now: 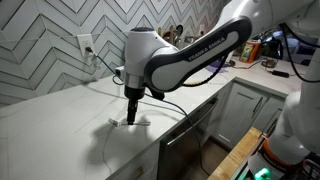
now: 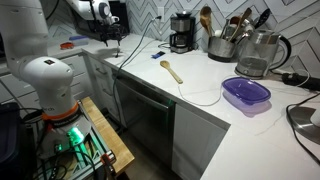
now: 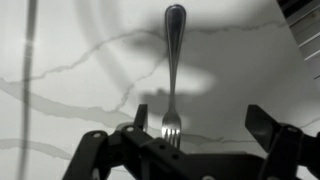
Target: Move the silver fork to the right
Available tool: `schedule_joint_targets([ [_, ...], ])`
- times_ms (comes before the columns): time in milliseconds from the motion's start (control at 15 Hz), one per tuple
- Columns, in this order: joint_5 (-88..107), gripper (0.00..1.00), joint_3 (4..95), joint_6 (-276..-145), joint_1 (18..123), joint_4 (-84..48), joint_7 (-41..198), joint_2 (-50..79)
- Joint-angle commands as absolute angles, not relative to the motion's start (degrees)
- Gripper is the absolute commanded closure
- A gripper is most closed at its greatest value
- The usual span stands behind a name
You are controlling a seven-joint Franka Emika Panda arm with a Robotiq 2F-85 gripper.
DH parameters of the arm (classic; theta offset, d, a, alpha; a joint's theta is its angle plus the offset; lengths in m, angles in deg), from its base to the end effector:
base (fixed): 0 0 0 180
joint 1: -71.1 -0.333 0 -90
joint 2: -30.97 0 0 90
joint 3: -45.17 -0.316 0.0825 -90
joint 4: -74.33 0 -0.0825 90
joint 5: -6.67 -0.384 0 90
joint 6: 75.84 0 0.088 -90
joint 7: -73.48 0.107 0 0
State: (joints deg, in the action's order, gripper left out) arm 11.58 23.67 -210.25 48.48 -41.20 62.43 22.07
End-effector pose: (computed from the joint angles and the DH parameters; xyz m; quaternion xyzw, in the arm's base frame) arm 0.4347 0.4111 0.3995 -0.8719 -0.4807 -0.0906 0.0215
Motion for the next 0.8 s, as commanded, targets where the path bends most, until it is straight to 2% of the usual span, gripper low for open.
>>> schedule_joint_targets([
  [0, 12.98, 0.0, 23.62, -213.78, 47.76, -37.55, 64.38, 17.08],
  [733, 19.5, 0.0, 25.96, -222.57, 45.04, -34.65, 68.73, 10.53],
])
